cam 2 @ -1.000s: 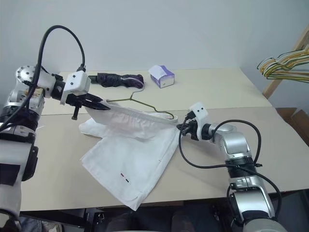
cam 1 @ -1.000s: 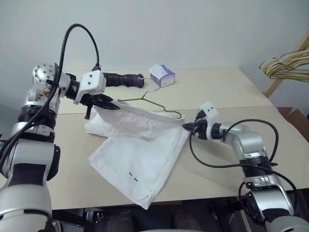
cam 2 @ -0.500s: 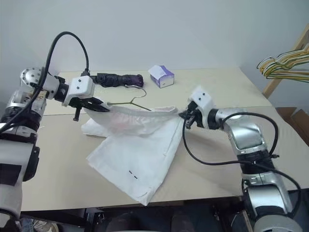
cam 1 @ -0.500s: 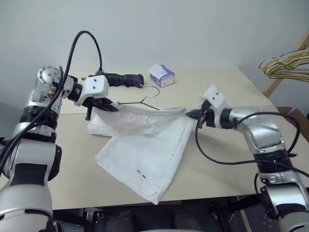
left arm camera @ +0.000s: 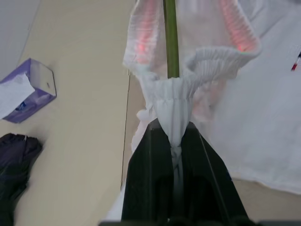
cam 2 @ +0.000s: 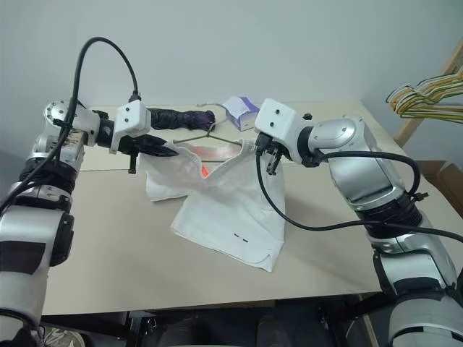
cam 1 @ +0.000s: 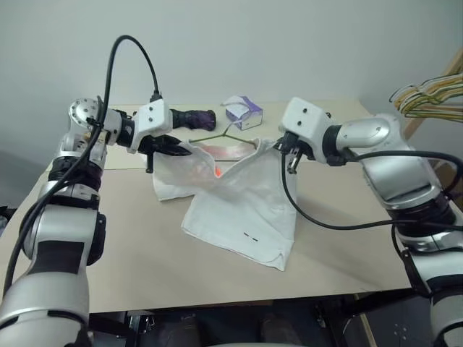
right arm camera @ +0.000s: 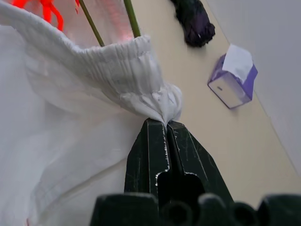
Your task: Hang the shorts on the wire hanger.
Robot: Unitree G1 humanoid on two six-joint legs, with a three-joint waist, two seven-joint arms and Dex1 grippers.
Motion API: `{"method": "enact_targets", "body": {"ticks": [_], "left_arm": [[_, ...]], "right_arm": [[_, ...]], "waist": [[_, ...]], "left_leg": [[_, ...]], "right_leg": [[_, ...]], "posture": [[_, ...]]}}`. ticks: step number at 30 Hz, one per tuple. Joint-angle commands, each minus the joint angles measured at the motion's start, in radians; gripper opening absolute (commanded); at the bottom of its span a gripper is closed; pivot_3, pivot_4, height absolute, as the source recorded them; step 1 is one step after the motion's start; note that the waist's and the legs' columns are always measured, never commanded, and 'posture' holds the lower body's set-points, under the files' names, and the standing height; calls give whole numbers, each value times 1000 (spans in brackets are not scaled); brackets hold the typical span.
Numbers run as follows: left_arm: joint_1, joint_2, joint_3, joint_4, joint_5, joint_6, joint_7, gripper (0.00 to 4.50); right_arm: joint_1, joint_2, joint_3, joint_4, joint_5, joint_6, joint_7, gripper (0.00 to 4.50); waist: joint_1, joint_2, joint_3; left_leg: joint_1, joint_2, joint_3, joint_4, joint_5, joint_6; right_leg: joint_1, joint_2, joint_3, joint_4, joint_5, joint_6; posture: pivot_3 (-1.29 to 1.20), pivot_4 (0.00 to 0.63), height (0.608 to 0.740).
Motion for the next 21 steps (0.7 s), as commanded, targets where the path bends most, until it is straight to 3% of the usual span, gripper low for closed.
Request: {"method": "enact_targets", "body": {"ticks": [1, 5, 10, 13, 18, 21], "left_arm": [[-6, 2, 9, -42, 5, -15, 10, 0], [16, -10, 3, -43, 25, -27, 32, 0], [18, -27, 37, -63, -12, -10, 20, 0], [15, -24, 45, -74, -26, -8, 10, 0], [23, -11, 42, -89, -17, -19, -1, 0], [29, -10, 39, -92, -13, -22, -5, 0]], "right_arm": [[-42, 9, -17, -12, -24, -34, -5, 33], [-66, 21, -30, -18, -20, -19, 9, 33], [-30, -5, -1, -30, -55, -140, 32, 33], [-4, -19, 21, -8, -78, -187, 54, 739], [10, -20, 16, 24, -89, -236, 82, 2468], [22, -30, -2, 45, -74, -291, 116, 2468]], "waist": [[-2, 0, 0], [-3, 0, 0], [-1, 0, 0], [0, 0, 0], [-3, 0, 0], [-7, 0, 0]], "left_leg": [[-1, 0, 0, 0, 0, 0], [-1, 0, 0, 0, 0, 0], [-2, 0, 0, 0, 1, 0], [-2, 0, 0, 0, 1, 0], [-2, 0, 0, 0, 1, 0], [-2, 0, 0, 0, 1, 0]], "right_leg": [[-1, 0, 0, 0, 0, 0], [-1, 0, 0, 0, 0, 0], [-1, 0, 0, 0, 0, 0], [-1, 0, 0, 0, 0, 0], [-1, 0, 0, 0, 0, 0], [-1, 0, 0, 0, 0, 0]], "posture": [[-66, 0, 740], [-72, 0, 740], [-70, 0, 740], [-72, 0, 740], [-73, 0, 740], [-74, 0, 740]]}}
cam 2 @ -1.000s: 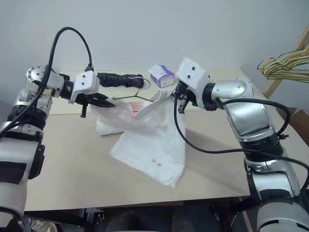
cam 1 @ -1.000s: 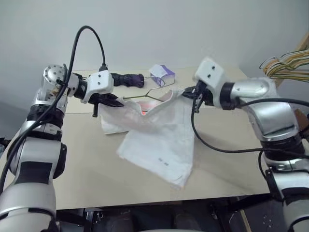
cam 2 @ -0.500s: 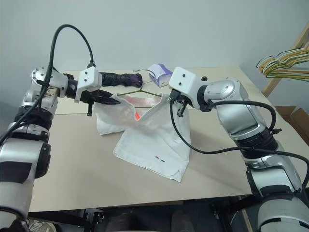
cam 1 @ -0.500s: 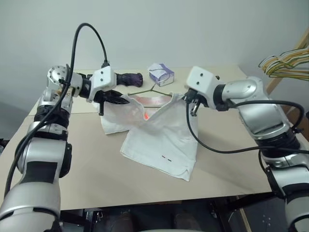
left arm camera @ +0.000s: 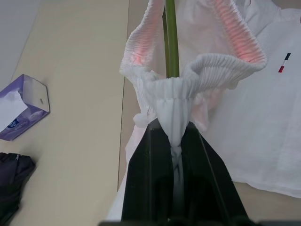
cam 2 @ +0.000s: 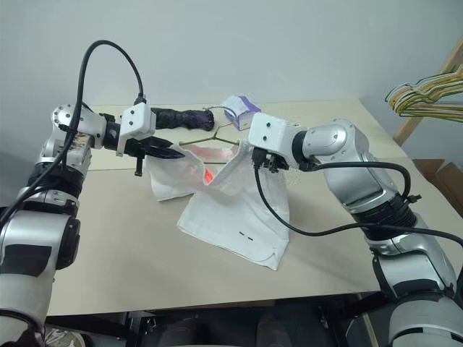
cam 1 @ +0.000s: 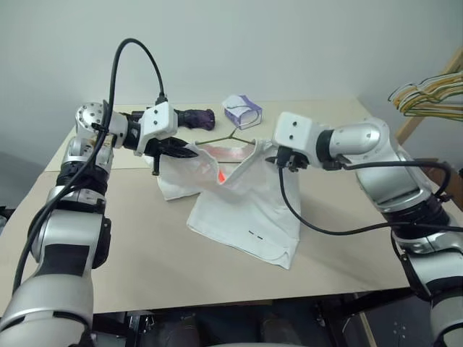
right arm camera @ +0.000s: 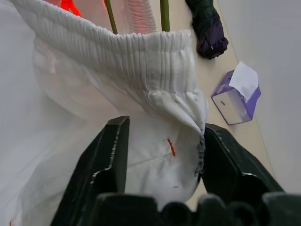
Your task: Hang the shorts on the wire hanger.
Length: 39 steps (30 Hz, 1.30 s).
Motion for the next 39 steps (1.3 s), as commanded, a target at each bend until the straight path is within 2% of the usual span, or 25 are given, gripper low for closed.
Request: {"method": "enact_targets", "body": {"ticks": [1, 10, 17, 27, 30, 35, 36, 39], "left_arm": [[-8, 14, 19, -38, -16, -16, -7, 0], [-17, 7, 15, -38, -14, -33, -20, 0], [-16, 12, 9, -46, -1, -52, -15, 0], [-10, 10, 27, -65, -28, -49, -25, 0], [-10, 13, 30, -69, -32, -46, -27, 0], [-1, 14, 44, -80, -52, -32, -38, 0], [0, 13, 49, -80, -58, -32, -40, 0], [-7, 4, 61, -46, -62, -53, -33, 0]], "right_arm": [[4, -17, -49, 13, 4, -75, 29, 2468], [-13, -2, -87, 73, 70, -108, 130, 2468], [-87, 43, -109, 191, 110, -77, 172, 2468], [-101, 90, -109, 255, 139, -7, 217, 2468], [-97, 97, -114, 268, 153, 11, 223, 1907], [-64, 101, -100, 269, 138, -19, 208, 238], [-60, 103, -104, 266, 140, -19, 205, 42], [-49, 104, -106, 260, 132, -29, 195, 42]], "waist": [[-5, 0, 0], [-20, 0, 0], [-24, 0, 0], [-22, 0, 0], [-22, 0, 0], [-21, 0, 0], [-21, 0, 0], [-21, 0, 0]], "left_leg": [[0, 0, 0, 0, 0, 0], [0, 0, 0, 0, 0, 0], [0, 0, 0, 0, 0, 0], [0, 0, -1, 0, 0, 0], [0, 0, 0, 0, 1, 0], [0, 0, -1, 0, 1, 0], [0, 0, -1, 0, 1, 0], [0, 0, -1, 0, 1, 0]], "right_leg": [[0, 0, 0, 0, 0, 0], [0, 0, 0, 0, 0, 0], [0, 0, 0, 1, 0, 0], [0, 0, 0, 1, 0, 0], [0, 0, 0, 1, 0, 0], [0, 0, 0, 1, 0, 0], [0, 0, 0, 1, 0, 0], [0, 0, 0, 1, 0, 0]], "posture": [[-74, 0, 740], [-76, 0, 740], [-76, 0, 740], [-68, 0, 740], [-54, 0, 740], [-55, 0, 740], [-54, 0, 740], [-60, 0, 740]]}}
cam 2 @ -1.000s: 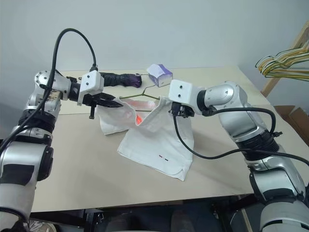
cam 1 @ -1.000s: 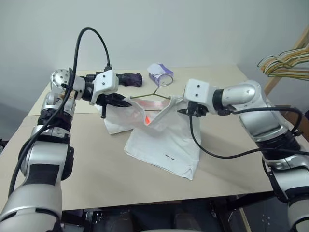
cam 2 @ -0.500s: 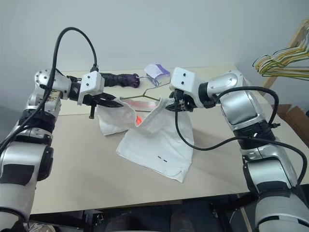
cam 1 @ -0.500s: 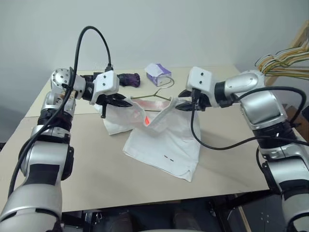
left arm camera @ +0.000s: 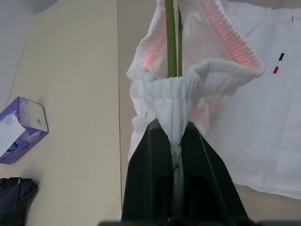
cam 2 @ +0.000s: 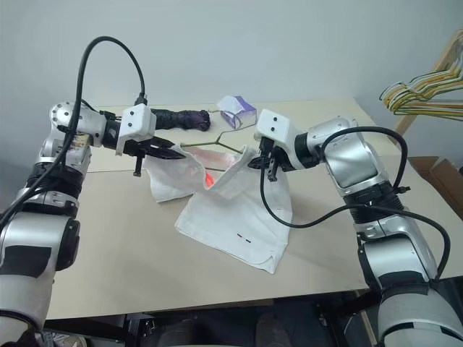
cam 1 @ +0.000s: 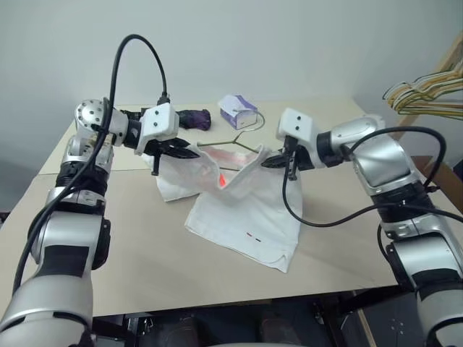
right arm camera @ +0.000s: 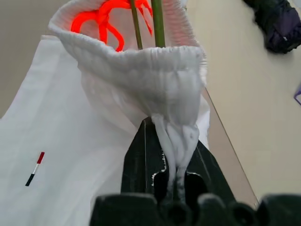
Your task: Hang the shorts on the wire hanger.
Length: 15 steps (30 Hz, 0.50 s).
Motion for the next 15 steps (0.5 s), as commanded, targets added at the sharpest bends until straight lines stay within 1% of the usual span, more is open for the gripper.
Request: {"method": "enact_targets", "body": {"ticks": [1, 2, 4, 5, 10, 12, 14, 15], "left_arm": [[-25, -4, 53, 12, -50, -19, 18, 0], [-33, -12, 60, 30, -55, -9, 33, 0], [-46, -29, 80, 64, -73, 4, 42, 631], [-45, -32, 86, 73, -80, -11, 37, 841], [-44, -36, 102, 90, -85, -79, 40, 2407], [-45, -18, 93, 96, -61, -117, 46, 3084], [-41, 13, 72, 105, -6, -169, 102, 3725], [-41, 20, 83, 109, -5, -169, 134, 4039]], "right_arm": [[0, -1, -32, -23, -6, -16, -26, 42], [0, 1, -37, -24, -3, -9, -31, 42], [0, 0, -47, -31, 6, 10, -39, 0], [2, -1, -51, -37, 10, 19, -44, 0], [33, -20, -76, -86, 27, 71, -69, 0], [53, -30, -91, -111, 33, 93, -80, 0], [78, -40, -113, -144, 38, 128, -99, 0], [94, -45, -127, -163, 41, 149, -112, 0]], "waist": [[0, 0, 0], [0, 0, 0], [0, 0, 0], [-1, 0, 0], [-4, 0, 0], [-5, 0, 0], [-11, 0, 0], [-16, 0, 0]], "left_leg": [[0, 0, 0, 0, 0, 0], [0, 0, 0, 0, 0, 0], [0, 0, 0, 0, 0, 0], [0, 0, 0, 0, 0, 0], [0, 0, 0, 0, 0, 0], [0, 0, 0, 0, 0, 0], [0, 0, 0, 0, 0, 0], [0, 0, 0, 0, 0, 0]], "right_leg": [[0, 0, 0, 0, 0, 0], [0, 0, 0, 0, 0, 0], [0, 0, 0, 0, 0, 0], [0, 0, 0, 0, 0, 0], [0, 0, 0, 0, 0, 0], [0, 0, 0, 0, 0, 0], [0, 0, 0, 0, 0, 0], [0, 0, 0, 0, 0, 0]], "posture": [[-65, 0, 740], [-66, 0, 740], [-72, 0, 740], [-82, 0, 740], [-107, 0, 740], [-119, 0, 740], [-132, 0, 740], [-137, 0, 740]]}}
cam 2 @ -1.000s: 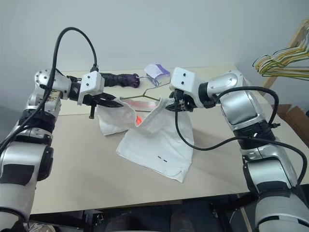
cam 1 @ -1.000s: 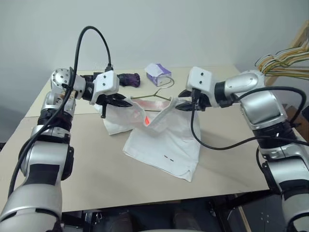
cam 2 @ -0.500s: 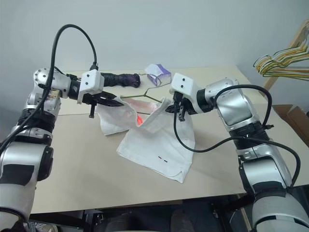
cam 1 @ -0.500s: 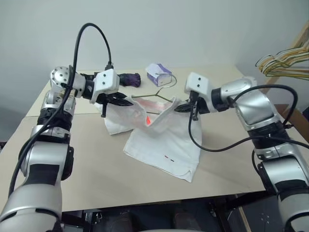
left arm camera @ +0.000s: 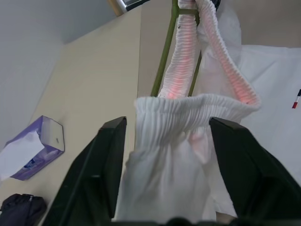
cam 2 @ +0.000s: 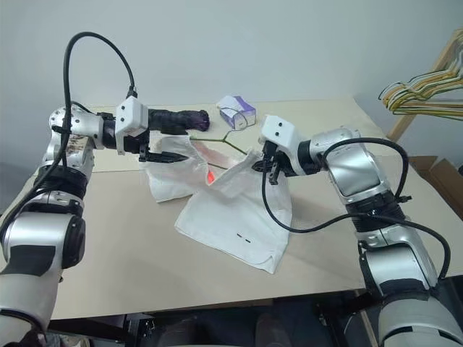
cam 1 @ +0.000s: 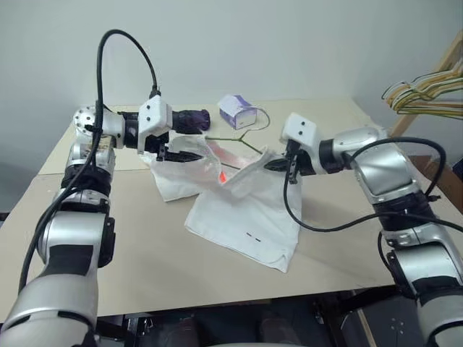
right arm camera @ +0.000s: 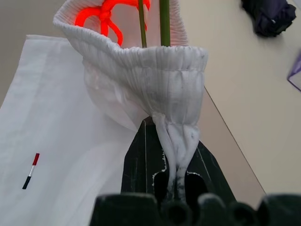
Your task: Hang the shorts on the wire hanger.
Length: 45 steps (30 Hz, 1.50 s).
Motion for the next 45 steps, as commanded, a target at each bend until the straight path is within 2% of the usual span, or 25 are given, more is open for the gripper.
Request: {"method": "enact_targets", "body": {"ticks": [1, 4, 6, 9, 12, 15, 19, 23, 27, 32, 36, 38, 45], "left_arm": [[-35, 36, 32, 1, 14, -36, 108, 4316], [-2, 22, 121, -56, -81, 22, 180, 4414], [76, -11, 162, -170, -143, 96, 228, 4414], [216, -46, 172, -385, -212, 199, 249, 4414], [379, -80, 161, -638, -302, 378, 277, 4414], [470, -108, 152, -791, -351, 495, 328, 4414], [501, -117, 134, -879, -365, 568, 362, 4414], [481, -122, 140, -908, -405, 605, 358, 4414], [479, -123, 124, -941, -427, 646, 361, 4414], [487, -124, 119, -974, -444, 666, 368, 4414], [491, -122, 118, -985, -440, 670, 380, 4414], [495, -118, 119, -991, -440, 672, 383, 4414], [509, -103, 132, -1015, -450, 682, 385, 4414]], "right_arm": [[29, -26, -86, -88, 33, 81, -50, 0], [102, -43, -158, -178, 48, 212, -132, 0], [148, -45, -245, -250, 61, 363, -211, 0], [190, -36, -356, -345, 67, 545, -314, 0], [211, -51, -442, -438, 48, 767, -410, 0], [207, -68, -505, -489, 28, 911, -498, 0], [212, -94, -599, -449, 21, 922, -595, 0], [171, -111, -771, -315, -5, 922, -701, 0], [96, -172, -867, -169, -35, 922, -788, 0], [21, -276, -839, -22, -53, 922, -846, 0], [-70, -301, -856, 123, -93, 897, -918, 0], [-100, -321, -820, 195, -107, 856, -945, 0], [-294, -339, -863, 433, -129, 714, -1074, 0]], "waist": [[-8, 0, 0], [-14, 0, 0], [-16, 1, -1], [-23, 2, -1], [-39, 2, -2], [-50, 2, -2], [-67, 3, -2], [-83, 3, -2], [-101, 5, -3], [-129, 6, -4], [-156, 7, -3], [-165, 7, -3], [-183, 8, -2]], "left_leg": [[0, 0, 0, 0, 0, 0], [0, 0, 0, 0, 0, 0], [0, 0, -1, 0, 0, 0], [0, 0, -1, 0, 0, 0], [0, 0, -1, 1, 0, 0], [0, 0, -3, 1, 0, 0], [2, -1, -4, 1, 0, 0], [16, -1, -3, -4, -1, 1], [17, -2, -4, -4, 0, 1], [18, -2, -4, -7, 0, 1], [28, -3, -5, -8, -1, 1], [33, -3, -6, -10, -1, 2], [36, -6, -6, -15, -1, 2]], "right_leg": [[0, 0, 0, 0, 0, 0], [0, 0, 0, 0, 0, 0], [0, -1, 0, 0, 0, 0], [1, -1, 0, 1, 0, 0], [1, -1, 0, 2, 0, 0], [1, -1, 1, 3, 0, 0], [4, -1, 1, 1, 0, 0], [18, -1, 0, -6, 0, 1], [19, -1, 1, -5, -1, 1], [19, -1, 3, -6, -1, 1], [29, -2, 4, -9, -1, 2], [34, -2, 5, -11, -2, 2], [33, -4, 10, -11, -2, 4]], "posture": [[-147, 0, 740], [-170, 0, 740], [-176, 0, 740], [-194, 0, 740], [-219, 0, 740], [-237, 0, 740], [-263, 0, 740], [-275, 0, 740], [-292, 0, 740], [-288, 0, 740], [-277, 0, 740], [-275, 0, 740], [-257, 0, 740]]}}
